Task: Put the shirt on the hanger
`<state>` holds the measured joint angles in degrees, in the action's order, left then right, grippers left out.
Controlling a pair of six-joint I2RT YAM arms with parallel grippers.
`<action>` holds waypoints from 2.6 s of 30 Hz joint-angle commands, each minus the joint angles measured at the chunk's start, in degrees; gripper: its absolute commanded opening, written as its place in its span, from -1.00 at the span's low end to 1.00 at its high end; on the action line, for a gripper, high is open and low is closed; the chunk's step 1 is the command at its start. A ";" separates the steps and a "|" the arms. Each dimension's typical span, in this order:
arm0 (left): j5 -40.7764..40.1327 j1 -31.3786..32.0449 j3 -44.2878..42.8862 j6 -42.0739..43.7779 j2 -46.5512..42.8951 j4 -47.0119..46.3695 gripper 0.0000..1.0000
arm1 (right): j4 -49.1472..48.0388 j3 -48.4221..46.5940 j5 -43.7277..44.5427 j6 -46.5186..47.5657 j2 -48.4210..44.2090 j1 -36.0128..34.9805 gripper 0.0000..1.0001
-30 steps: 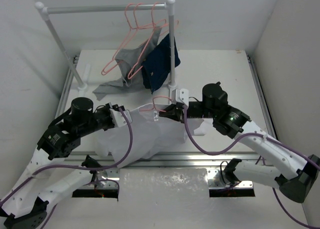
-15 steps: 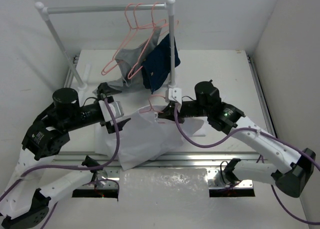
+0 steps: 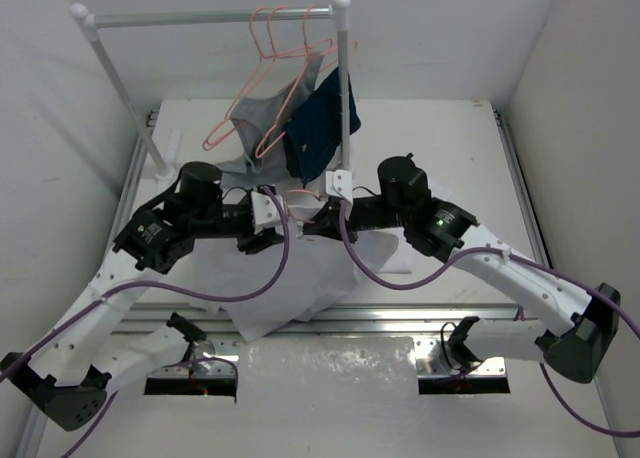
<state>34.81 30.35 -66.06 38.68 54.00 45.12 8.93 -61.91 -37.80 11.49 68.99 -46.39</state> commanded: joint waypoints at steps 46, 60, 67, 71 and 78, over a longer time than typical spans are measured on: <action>-46.49 -4.77 27.98 -1.67 -20.07 -3.99 -1.00 | -19.12 11.28 7.02 -10.43 2.38 1.57 0.98; -43.10 -25.67 33.90 1.39 -13.67 -9.96 -1.00 | -20.53 17.43 10.56 -9.90 -4.92 1.57 0.98; -29.28 -44.31 34.51 6.32 -10.67 -11.37 -1.00 | -21.49 20.42 11.61 -8.24 -8.78 1.66 0.98; -26.90 -51.42 33.02 5.98 -8.48 -15.49 -1.00 | -21.94 20.95 11.70 -7.80 -10.10 1.66 0.98; -17.51 -68.21 19.08 4.83 3.20 -20.34 -1.00 | -20.88 21.48 12.14 -7.18 -12.74 1.66 0.98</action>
<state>10.85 -31.66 -38.94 43.53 54.85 32.36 -9.21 -40.77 -26.48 3.25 58.46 -44.49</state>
